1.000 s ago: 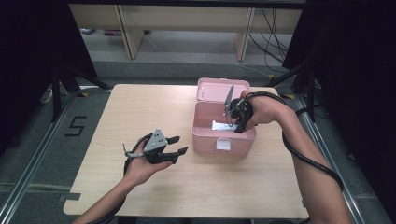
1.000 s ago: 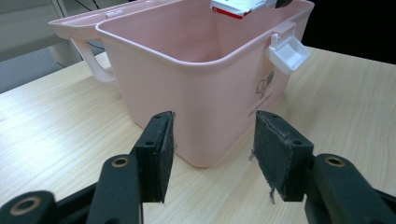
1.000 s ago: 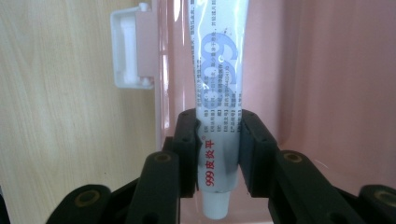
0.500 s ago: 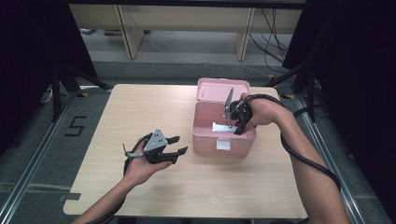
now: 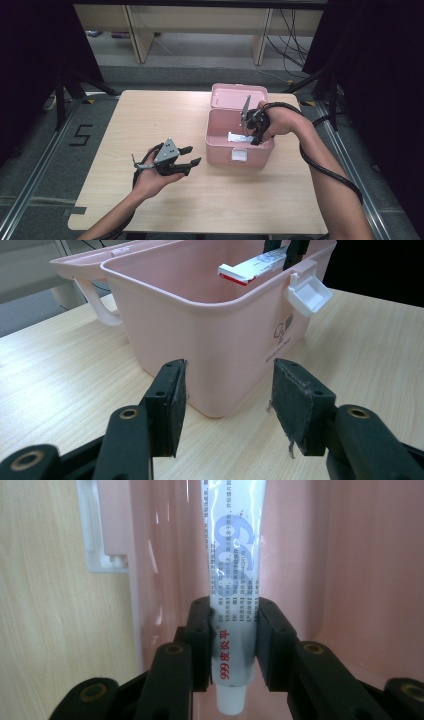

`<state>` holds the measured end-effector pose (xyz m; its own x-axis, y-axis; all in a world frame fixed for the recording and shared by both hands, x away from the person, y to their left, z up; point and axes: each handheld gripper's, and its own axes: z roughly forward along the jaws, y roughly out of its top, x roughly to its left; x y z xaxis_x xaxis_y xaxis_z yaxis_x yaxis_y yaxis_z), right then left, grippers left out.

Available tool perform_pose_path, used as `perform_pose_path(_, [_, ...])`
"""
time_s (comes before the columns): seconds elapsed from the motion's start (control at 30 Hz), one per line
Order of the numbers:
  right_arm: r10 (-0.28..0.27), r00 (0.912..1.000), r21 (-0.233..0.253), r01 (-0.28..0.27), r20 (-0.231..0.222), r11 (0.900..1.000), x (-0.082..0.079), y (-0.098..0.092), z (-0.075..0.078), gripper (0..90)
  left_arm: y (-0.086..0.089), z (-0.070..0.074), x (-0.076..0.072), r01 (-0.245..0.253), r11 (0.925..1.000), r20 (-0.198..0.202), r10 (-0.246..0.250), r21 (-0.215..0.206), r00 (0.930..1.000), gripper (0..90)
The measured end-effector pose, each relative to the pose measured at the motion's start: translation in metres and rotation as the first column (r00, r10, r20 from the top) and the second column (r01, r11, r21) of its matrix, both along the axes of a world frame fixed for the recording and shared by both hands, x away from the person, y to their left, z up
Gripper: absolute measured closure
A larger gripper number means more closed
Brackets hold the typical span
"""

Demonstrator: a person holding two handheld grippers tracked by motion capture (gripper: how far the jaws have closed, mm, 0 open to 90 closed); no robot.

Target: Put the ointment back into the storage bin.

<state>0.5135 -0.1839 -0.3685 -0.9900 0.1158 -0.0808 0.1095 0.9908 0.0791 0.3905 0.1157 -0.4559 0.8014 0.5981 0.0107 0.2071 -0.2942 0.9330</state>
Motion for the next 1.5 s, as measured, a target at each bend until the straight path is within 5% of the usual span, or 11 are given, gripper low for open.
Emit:
perform_pose_path(0.1, [-0.020, 0.9998, -0.002, 0.020, -0.004, 1.000, 0.000, 0.000, -0.001, 71.9, 0.000, 0.000, -0.001, -0.004, 1.0000, 0.000, 0.004, 0.004, 1.0000, 47.9])
perform_pose_path(0.17, [0.036, 0.9993, 0.008, -0.036, 0.011, 0.999, 0.004, 0.000, -0.003, 71.9, 0.000, 0.000, -0.001, -0.006, 1.0000, -0.002, 0.006, 0.007, 1.0000, 47.9])
perform_pose_path(0.37, [0.002, 1.0000, 0.002, -0.002, -0.008, 1.000, 0.002, 0.001, -0.005, 71.9, 0.000, 0.000, -0.001, -0.005, 1.0000, -0.001, 0.005, 0.004, 1.0000, 47.9])
perform_pose_path(0.4, [0.036, 0.9993, 0.006, -0.036, 0.008, 0.999, 0.005, 0.001, -0.006, 71.9, 0.000, 0.000, -0.001, -0.005, 1.0000, -0.001, 0.005, 0.006, 1.0000, 47.9])
perform_pose_path(0.67, [-0.016, 0.9999, -0.013, 0.016, -0.007, 1.000, 0.003, 0.002, -0.007, 71.8, 0.000, -0.001, 0.000, -0.005, 1.0000, -0.005, 0.005, -0.005, 1.0000, 47.9])
perform_pose_path(0.8, [0.035, 0.9994, -0.004, -0.035, -0.004, 0.999, 0.007, 0.003, -0.010, 71.9, -0.001, -0.001, -0.001, -0.004, 1.0000, -0.003, 0.004, -0.004, 1.0000, 47.9])
perform_pose_path(1.03, [-0.052, 0.9983, -0.038, 0.051, -0.025, 0.998, 0.003, 0.005, -0.010, 71.9, 0.000, -0.001, -0.001, -0.006, 1.0000, -0.006, 0.006, -0.006, 1.0000, 47.9])
perform_pose_path(1.1, [0.011, 0.9999, -0.016, -0.011, -0.006, 1.000, 0.007, 0.005, -0.012, 71.9, 0.000, -0.001, -0.001, -0.005, 1.0000, -0.007, 0.005, -0.007, 1.0000, 47.9])
perform_pose_path(1.37, [0.000, 1.0000, -0.021, 0.000, -0.006, 1.000, 0.008, 0.005, -0.015, 71.9, 0.000, -0.001, -0.001, -0.005, 1.0000, -0.007, 0.005, -0.007, 1.0000, 47.9])
perform_pose_path(1.43, [-0.043, 0.9988, -0.048, 0.042, -0.023, 0.998, 0.006, 0.005, -0.015, 71.9, 0.000, -0.001, -0.001, -0.005, 1.0000, -0.008, 0.005, -0.007, 1.0000, 47.9])
perform_pose_path(1.5, [0.015, 0.9999, -0.017, -0.015, -0.004, 1.000, 0.010, 0.006, -0.017, 71.8, 0.000, -0.002, -0.001, -0.005, 1.0000, -0.008, 0.005, -0.008, 1.0000, 47.9])
